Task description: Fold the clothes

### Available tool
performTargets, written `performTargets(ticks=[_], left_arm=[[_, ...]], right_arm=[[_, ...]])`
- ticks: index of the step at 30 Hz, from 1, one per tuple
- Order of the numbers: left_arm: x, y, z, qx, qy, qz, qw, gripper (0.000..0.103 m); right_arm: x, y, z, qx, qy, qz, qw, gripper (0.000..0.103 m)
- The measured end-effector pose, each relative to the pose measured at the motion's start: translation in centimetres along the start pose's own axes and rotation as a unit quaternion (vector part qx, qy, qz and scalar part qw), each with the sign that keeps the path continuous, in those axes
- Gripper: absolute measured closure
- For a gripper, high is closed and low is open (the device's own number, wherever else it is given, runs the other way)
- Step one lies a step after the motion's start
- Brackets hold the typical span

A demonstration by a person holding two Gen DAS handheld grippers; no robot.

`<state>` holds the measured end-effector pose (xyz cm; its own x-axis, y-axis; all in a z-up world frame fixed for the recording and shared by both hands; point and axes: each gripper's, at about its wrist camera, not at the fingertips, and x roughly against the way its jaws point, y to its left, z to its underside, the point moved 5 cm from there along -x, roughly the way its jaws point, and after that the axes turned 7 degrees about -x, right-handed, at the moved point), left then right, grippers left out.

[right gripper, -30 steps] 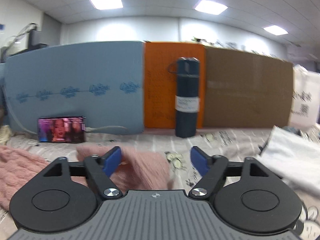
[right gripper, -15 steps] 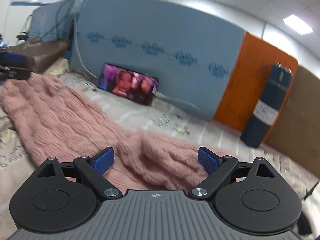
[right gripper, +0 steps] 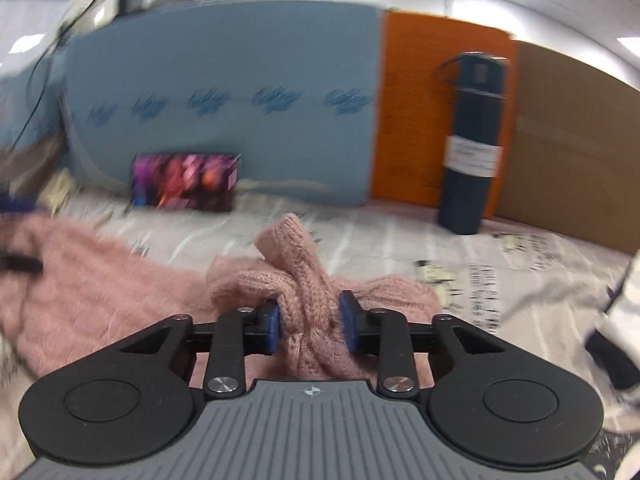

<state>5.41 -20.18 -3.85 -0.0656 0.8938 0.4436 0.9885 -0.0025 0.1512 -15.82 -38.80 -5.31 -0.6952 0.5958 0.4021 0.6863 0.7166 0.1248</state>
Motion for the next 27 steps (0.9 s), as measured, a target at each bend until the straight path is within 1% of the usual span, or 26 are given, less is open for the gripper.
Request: performTargets(ticks=[3, 6, 8, 11, 12, 13, 15, 17, 18, 19, 20, 22, 23, 24, 25, 26, 27], left_arm=[[0.1, 0.4, 0.5, 0.019, 0.001, 0.006, 0.9998, 0.005], [0.4, 0.9, 0.6, 0.034, -0.007, 0.012, 0.9993, 0.005], [0.5, 1.3, 0.7, 0.042, -0.010, 0.015, 0.9989, 0.005], [0.8, 1.8, 0.8, 0.052, -0.011, 0.011, 0.9985, 0.006], [0.9, 2.0, 0.8, 0.055, -0.011, 0.009, 0.9984, 0.006], [0.9, 2.1, 0.8, 0.058, -0.011, 0.007, 0.9982, 0.006], [0.7, 2.3, 0.9, 0.063, -0.006, 0.004, 0.9980, 0.006], [0.6, 2.3, 0.9, 0.062, -0.002, 0.002, 0.9981, 0.006], [0.6, 2.2, 0.9, 0.059, 0.000, 0.003, 0.9982, 0.006], [0.6, 2.1, 0.9, 0.056, 0.001, 0.002, 0.9984, 0.006], [0.5, 2.0, 0.9, 0.053, 0.001, 0.002, 0.9986, 0.006], [0.6, 1.8, 1.0, 0.047, 0.002, 0.002, 0.9989, 0.007], [0.6, 1.7, 1.1, 0.044, 0.001, 0.002, 0.9990, 0.008], [0.5, 1.6, 1.1, 0.039, 0.001, 0.003, 0.9992, 0.016], [0.5, 1.4, 1.0, 0.035, 0.002, 0.003, 0.9994, 0.028], [0.5, 1.3, 1.0, 0.030, 0.003, -0.002, 0.9995, 0.035], [0.5, 1.2, 1.0, 0.028, 0.003, -0.005, 0.9996, 0.055]], right_arm=[[1.3, -2.1, -0.7, -0.047, -0.032, 0.030, 0.998, 0.078], [2.6, -4.9, -1.1, -0.104, -0.056, 0.072, 0.990, 0.078], [2.9, -6.7, -0.9, -0.137, -0.059, 0.105, 0.983, 0.078], [3.0, -8.6, -0.5, -0.176, -0.050, 0.144, 0.973, 0.075], [3.0, -9.1, -0.4, -0.182, -0.050, 0.160, 0.969, 0.065], [3.0, -9.5, -0.3, -0.188, -0.050, 0.177, 0.965, 0.052], [3.0, -10.1, -0.2, -0.195, -0.052, 0.213, 0.956, 0.044], [3.3, -10.8, -0.1, -0.206, -0.063, 0.240, 0.947, 0.034], [3.5, -11.1, -0.1, -0.211, -0.069, 0.253, 0.942, 0.026], [3.9, -11.5, 0.1, -0.218, -0.081, 0.263, 0.937, 0.023], [4.4, -11.7, 0.1, -0.224, -0.096, 0.267, 0.932, 0.022], [5.3, -11.7, -0.1, -0.237, -0.134, 0.245, 0.930, 0.019], [5.7, -11.5, -0.2, -0.240, -0.150, 0.228, 0.932, 0.018], [6.0, -11.3, -0.3, -0.241, -0.164, 0.209, 0.933, 0.015], [6.1, -10.8, -0.5, -0.235, -0.171, 0.188, 0.938, 0.015], [6.2, -10.4, -0.7, -0.229, -0.177, 0.166, 0.943, 0.014], [5.9, -9.8, -0.8, -0.218, -0.173, 0.143, 0.950, 0.013]])
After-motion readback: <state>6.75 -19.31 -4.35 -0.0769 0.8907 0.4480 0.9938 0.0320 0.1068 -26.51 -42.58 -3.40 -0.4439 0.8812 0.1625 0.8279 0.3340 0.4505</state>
